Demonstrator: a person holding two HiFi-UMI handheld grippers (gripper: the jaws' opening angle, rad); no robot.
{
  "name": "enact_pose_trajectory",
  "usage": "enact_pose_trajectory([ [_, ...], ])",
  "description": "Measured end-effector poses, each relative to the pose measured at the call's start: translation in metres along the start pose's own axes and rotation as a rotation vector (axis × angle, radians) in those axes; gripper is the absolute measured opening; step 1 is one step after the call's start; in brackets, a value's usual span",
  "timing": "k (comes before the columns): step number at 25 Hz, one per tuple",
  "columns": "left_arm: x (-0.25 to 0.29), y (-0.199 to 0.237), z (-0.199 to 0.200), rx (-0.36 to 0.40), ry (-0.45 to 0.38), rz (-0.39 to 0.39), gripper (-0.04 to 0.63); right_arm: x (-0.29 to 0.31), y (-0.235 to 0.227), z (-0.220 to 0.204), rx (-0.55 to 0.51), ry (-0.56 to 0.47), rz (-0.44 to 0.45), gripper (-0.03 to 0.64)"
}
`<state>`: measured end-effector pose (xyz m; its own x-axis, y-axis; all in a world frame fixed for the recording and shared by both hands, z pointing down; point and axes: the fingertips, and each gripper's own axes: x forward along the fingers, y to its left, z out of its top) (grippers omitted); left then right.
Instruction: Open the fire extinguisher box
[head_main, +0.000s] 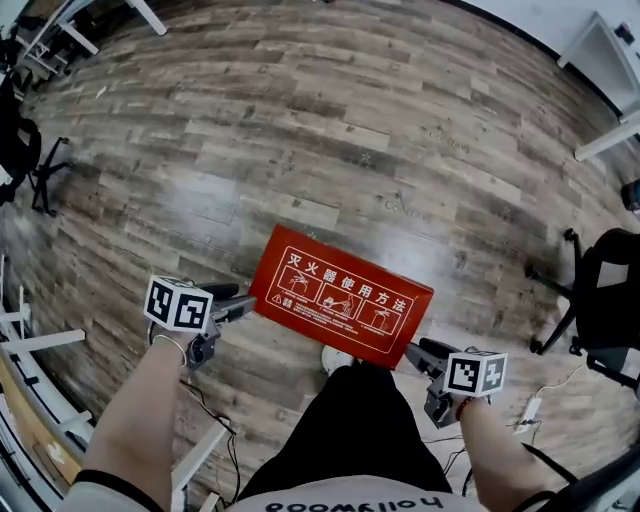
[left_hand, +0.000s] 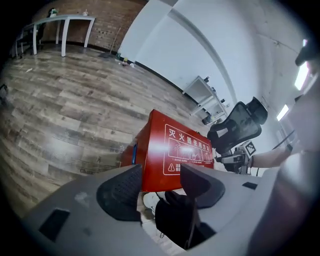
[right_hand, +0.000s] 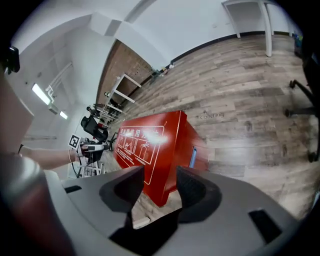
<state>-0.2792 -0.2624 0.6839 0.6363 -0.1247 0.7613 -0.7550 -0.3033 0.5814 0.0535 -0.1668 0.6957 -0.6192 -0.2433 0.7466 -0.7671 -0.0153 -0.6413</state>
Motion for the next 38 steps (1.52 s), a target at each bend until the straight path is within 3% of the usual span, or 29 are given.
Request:
enact_pose_trajectory([
  [6, 0.03, 0.007, 0.005, 0.033, 0.087, 0.005, 0.216, 0.021, -0.006, -0.006, 0.054, 0.026, 0.041, 0.184],
  [15, 0.051, 0.009, 0.012, 0.024, 0.067, 0.027, 0.216, 0.034, -0.009, -0.015, 0.104, 0.023, 0.083, 0.183],
  [19, 0.057, 0.011, 0.007, 0.065, 0.107, 0.039, 0.218, 0.035, -0.009, -0.015, 0.104, 0.015, 0.091, 0.183],
  [29, 0.053, 0.008, 0.008, 0.011, 0.13, 0.024, 0.219, 0.027, -0.004, -0.014, 0.185, 0.002, 0.055, 0.172],
  [38, 0.026, -0.007, 0.02, -0.084, 0.193, 0.029, 0.219, 0.002, 0.016, -0.007, 0.373, 0.037, 0.128, 0.166],
])
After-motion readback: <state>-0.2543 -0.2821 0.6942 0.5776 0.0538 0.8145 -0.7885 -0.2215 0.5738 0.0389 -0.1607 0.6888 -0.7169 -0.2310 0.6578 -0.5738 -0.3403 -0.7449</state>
